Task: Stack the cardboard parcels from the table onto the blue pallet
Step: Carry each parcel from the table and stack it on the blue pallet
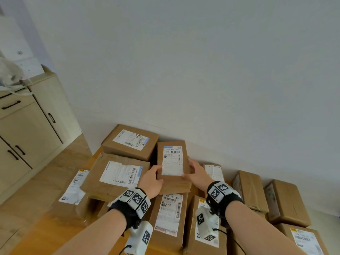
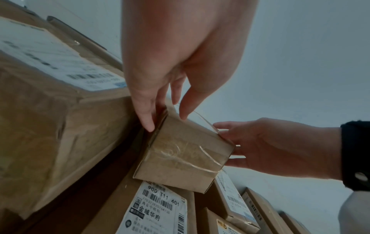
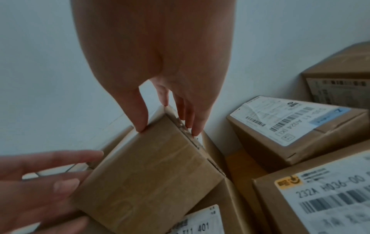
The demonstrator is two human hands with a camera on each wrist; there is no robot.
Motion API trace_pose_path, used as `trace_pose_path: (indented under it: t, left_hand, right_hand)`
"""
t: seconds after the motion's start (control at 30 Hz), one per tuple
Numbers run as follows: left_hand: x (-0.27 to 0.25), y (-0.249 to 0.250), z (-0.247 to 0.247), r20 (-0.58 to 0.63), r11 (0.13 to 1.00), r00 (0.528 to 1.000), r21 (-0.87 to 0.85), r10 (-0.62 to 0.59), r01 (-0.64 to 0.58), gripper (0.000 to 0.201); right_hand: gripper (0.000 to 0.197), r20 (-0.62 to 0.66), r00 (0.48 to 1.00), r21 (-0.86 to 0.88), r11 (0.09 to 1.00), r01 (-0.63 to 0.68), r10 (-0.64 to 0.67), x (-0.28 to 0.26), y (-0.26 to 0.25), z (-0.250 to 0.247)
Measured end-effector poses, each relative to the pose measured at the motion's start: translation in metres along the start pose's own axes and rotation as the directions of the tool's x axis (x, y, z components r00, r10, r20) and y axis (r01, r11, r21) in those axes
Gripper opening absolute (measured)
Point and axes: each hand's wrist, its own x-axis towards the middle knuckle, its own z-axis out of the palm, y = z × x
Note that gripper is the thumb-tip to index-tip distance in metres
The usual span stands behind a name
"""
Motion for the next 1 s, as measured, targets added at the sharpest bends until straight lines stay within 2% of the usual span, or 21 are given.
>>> trace_pose_path:
  t: [0.17, 0.4, 0.63, 0.77, 0.9, 1.0]
  left_hand:
    - [-0.003, 0.003, 0.004, -0.051, 0.995, 0.997, -0.087, -0.058, 0.053, 0.051]
    - [-0.009, 0.006, 0.013, -0.103, 0.988, 0.992, -0.141, -0.079, 0.064, 0.054]
    - [-0.020, 0.017, 0.022, -0.077, 0.950, 0.990, -0.299, -0.117, 0.089, 0.064]
    - [-0.038, 0.021, 0.019, -0.040, 0.941, 0.997, -0.335, -0.071, 0.053, 0.064]
    - [-0.064, 0.026, 0.015, -0.007, 0.930, 1.000, -0.366, 0.025, -0.026, 0.060]
    - [-0.087, 0.027, 0.015, 0.050, 0.895, 0.997, -0.444, 0.056, -0.028, 0.059]
  right_hand:
    - [0.070, 0.004, 1.000, 0.050, 0.999, -0.018, 0.018, 0.010, 0.009, -0.007]
    - [0.073, 0.006, 1.000, 0.058, 0.998, -0.010, 0.010, 0.012, 0.021, -0.013]
    - [0.077, -0.022, 0.999, 0.061, 0.998, 0.036, -0.035, -0.007, 0.025, -0.027]
    - [0.074, -0.072, 0.997, 0.085, 0.996, 0.027, -0.021, -0.037, 0.023, -0.030]
    - [0.077, -0.153, 0.988, 0.160, 0.987, 0.025, 0.000, -0.073, 0.026, -0.024]
    - [0.077, -0.201, 0.980, 0.181, 0.983, 0.039, -0.002, -0.102, 0.029, -0.018]
